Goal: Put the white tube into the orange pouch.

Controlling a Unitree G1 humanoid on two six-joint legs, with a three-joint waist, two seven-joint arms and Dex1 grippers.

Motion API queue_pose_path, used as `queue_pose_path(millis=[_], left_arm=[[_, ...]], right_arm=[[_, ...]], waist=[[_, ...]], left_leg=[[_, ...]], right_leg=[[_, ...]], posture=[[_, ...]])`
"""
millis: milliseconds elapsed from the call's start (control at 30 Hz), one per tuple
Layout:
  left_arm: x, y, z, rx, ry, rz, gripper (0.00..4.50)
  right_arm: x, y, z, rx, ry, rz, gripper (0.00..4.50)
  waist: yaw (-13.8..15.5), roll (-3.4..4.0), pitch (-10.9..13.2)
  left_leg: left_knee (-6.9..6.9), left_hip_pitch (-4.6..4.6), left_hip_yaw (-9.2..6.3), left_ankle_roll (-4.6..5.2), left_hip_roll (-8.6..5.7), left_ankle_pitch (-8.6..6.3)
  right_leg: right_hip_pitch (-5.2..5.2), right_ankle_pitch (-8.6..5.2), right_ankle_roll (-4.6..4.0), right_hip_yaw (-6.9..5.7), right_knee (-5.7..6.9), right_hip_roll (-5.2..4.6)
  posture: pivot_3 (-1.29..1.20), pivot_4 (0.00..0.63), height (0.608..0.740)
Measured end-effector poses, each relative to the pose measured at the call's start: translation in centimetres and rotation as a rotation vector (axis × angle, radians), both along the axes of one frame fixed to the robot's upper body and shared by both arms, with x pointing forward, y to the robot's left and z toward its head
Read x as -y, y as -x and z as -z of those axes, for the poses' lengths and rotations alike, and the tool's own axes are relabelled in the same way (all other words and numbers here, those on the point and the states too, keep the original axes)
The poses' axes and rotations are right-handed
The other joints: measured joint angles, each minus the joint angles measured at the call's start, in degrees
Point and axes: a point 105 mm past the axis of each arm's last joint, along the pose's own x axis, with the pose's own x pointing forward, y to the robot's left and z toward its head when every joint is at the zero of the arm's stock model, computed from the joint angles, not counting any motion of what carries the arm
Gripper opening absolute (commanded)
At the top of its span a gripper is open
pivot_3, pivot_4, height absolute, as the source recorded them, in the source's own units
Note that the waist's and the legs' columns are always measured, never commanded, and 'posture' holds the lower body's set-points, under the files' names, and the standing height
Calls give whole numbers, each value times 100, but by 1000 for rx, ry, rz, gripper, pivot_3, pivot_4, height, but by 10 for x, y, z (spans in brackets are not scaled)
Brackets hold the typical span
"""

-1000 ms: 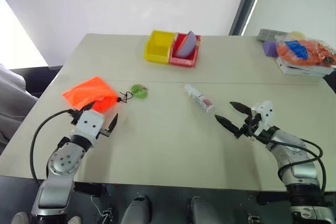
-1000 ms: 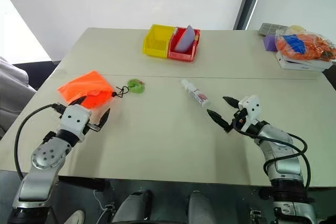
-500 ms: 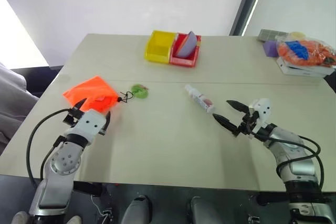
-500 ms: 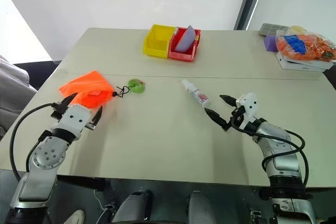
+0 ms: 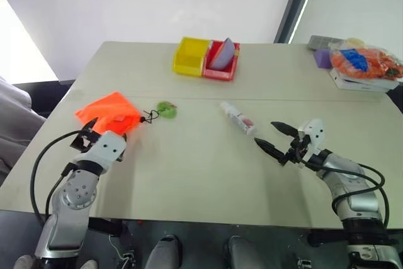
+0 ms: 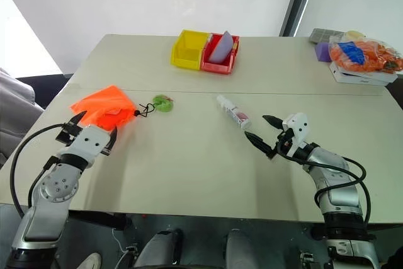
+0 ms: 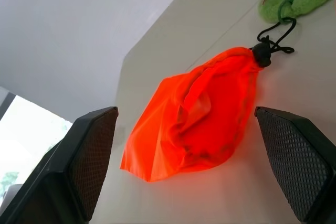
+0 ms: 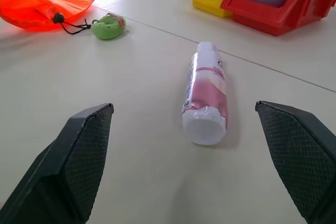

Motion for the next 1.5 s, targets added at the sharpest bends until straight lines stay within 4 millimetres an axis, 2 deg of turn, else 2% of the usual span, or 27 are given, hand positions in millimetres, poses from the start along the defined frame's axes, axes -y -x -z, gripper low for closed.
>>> queue_pose_path(millis=[333,533,633,733,867,1067,1433,1467,1500], left_arm=[[-1,4,1,3,-78,-14,4455],[21,4,-2,26,-174,73,4455],[23,-1,-10,53,-200,72,4455],[16,-9,-16,56,-224,31,4455],[6,-19,-12,3,-234,-5,4455],[-6,-36,-11,-53,-180,-68,4455],[-33,-54,19,-189,-123,-147,4455],[-33,-55,20,-192,-114,-148,4074],[-32,-57,21,-193,-98,-141,3897]], right_arm=[[-1,0,2,-14,7,-33,4500],[-8,0,-2,-21,4,-62,4500],[-16,7,-1,-33,9,-97,4500],[-23,13,0,-35,15,-120,4500],[-29,16,-5,-24,13,-132,4500],[-47,22,-9,-11,-16,-179,4500],[-71,30,-15,-15,-36,-219,4500],[-74,31,-16,-13,-40,-226,4500],[-76,32,-17,-12,-40,-231,4500]], waist=[[-4,0,0],[6,0,0],[11,-1,0],[3,-1,0],[-10,-2,0],[-4,-6,0],[3,-10,0],[2,-11,-1],[0,-11,-1]], left_leg=[[0,0,0,0,0,0],[0,0,0,0,0,0],[0,-2,-4,0,0,0],[1,-1,-3,0,0,0],[0,1,-3,0,0,0],[1,1,-6,0,0,0],[1,2,-12,0,0,1],[1,2,-12,0,0,1],[1,2,-12,0,0,1]], right_leg=[[-1,0,0,0,0,0],[0,0,0,1,0,-1],[0,0,0,-2,1,0],[0,0,0,-2,4,0],[-2,0,1,-1,7,3],[-1,0,4,-3,8,5],[-3,0,6,-7,16,5],[-3,0,6,-7,16,5],[-2,1,7,-6,16,5]], posture=[[0,150,724],[0,150,724],[0,150,724],[0,150,724],[0,150,724],[0,150,724],[0,150,724],[0,150,724],[0,150,724]])
